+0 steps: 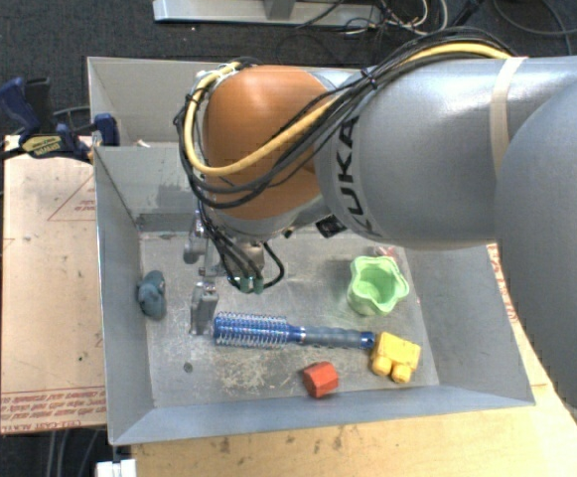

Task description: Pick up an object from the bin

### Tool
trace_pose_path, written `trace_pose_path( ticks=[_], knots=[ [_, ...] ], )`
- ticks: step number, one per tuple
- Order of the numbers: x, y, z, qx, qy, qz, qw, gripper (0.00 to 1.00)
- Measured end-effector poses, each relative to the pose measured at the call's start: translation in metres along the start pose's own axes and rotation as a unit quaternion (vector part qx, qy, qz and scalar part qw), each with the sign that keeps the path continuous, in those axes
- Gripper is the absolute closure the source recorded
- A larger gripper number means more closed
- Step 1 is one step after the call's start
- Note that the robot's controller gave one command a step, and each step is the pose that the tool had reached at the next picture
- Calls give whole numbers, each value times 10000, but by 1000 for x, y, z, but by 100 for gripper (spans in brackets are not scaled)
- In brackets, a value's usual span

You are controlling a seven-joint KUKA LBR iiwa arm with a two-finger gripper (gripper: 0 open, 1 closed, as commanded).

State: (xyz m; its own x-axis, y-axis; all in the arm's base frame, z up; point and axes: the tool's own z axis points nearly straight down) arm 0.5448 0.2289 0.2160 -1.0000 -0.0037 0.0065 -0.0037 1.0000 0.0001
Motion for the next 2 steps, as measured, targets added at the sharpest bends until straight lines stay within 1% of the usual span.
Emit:
trace_pose_path(
  ticks=[1, 2],
  knots=[
    [7, -93, 144, -28, -63, -710, 9975, 0],
    [6, -91, 140, -24, -79, -729, 9973, 100]
  ],
)
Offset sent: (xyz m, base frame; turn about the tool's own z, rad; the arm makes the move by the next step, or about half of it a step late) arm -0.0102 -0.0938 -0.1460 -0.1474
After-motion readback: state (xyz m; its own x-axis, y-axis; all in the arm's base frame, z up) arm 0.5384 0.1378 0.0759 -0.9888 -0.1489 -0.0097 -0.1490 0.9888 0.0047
